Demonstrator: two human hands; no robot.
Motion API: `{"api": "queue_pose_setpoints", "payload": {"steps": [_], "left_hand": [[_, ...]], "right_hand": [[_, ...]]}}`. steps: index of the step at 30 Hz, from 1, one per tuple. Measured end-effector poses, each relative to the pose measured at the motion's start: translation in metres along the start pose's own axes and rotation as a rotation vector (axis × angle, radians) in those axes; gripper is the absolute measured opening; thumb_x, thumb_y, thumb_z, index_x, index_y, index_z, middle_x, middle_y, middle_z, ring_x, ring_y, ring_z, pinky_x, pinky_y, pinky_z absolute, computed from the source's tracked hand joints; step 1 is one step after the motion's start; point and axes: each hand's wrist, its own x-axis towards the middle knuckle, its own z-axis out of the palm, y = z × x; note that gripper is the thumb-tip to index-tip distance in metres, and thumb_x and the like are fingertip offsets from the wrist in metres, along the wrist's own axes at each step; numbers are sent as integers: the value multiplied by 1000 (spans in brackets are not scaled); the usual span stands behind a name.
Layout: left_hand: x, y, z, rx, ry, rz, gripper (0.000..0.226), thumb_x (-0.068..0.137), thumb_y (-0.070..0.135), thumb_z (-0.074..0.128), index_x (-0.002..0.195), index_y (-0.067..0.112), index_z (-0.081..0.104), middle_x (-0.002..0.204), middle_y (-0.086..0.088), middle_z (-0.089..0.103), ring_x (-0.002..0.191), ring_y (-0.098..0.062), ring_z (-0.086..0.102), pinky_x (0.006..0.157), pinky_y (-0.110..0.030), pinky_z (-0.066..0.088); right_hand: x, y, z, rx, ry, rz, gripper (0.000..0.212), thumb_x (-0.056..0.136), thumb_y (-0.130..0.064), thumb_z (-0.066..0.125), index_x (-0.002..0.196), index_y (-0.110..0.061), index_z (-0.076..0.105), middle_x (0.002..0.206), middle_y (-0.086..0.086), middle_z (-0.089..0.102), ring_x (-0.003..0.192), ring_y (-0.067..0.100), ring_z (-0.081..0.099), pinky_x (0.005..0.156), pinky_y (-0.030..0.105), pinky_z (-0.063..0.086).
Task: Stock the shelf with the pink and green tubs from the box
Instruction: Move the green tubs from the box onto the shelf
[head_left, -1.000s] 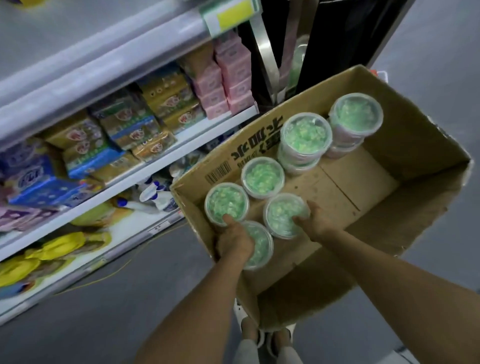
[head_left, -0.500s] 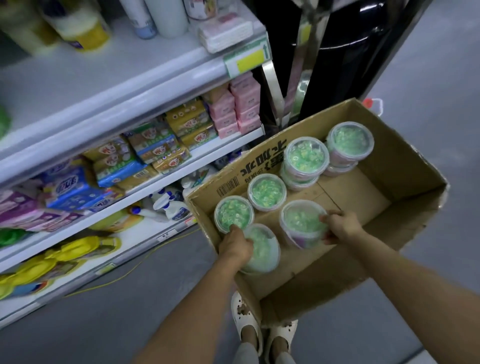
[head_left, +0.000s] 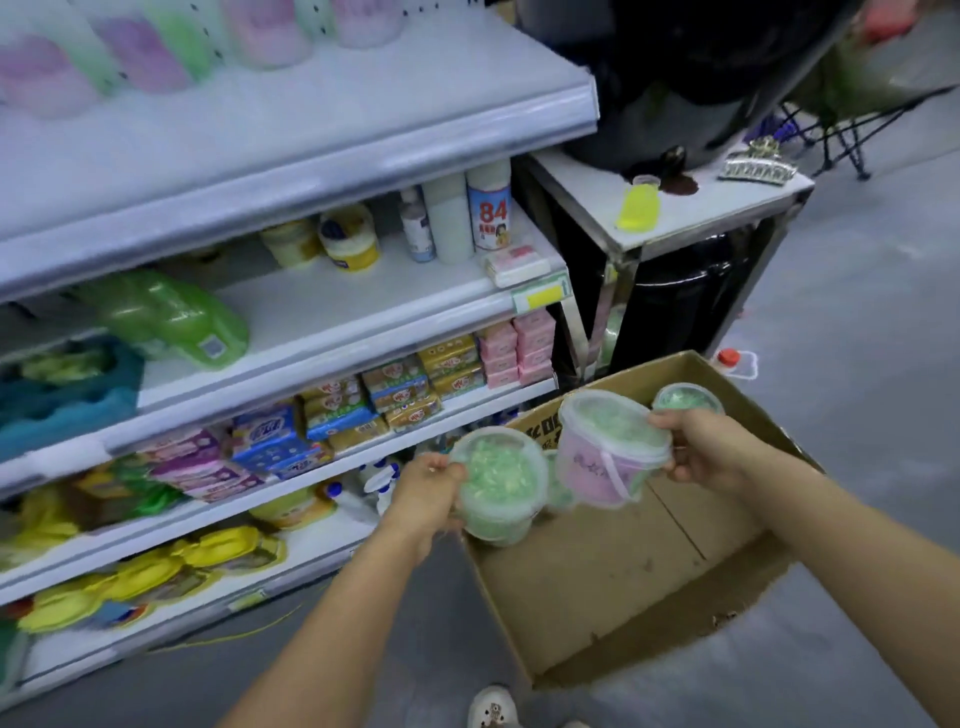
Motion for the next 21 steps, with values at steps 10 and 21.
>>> {"api": "queue_pose_setpoints", "payload": {"steps": [10,21], "left_hand": [[-74,87,-106,-210,152,242,9,94,11,54,86,9,56,57,-6,48,54,-18,47,59,-43,59],[-103,159,-253,-272,260,372,7,94,13,54,93,6,56,56,-6,46,47,-16,47,64,-49,59]], "right_hand": [[-67,-122,80,-128,-239,-266,20,95,-17,48,83,-5,59,57,7,43,44,14,34,32,17,24],[-104,-261,222,-113,-323,-611,13,91,-12,52,79,-9,57,58,3,43,40,12,35,32,17,22]]}}
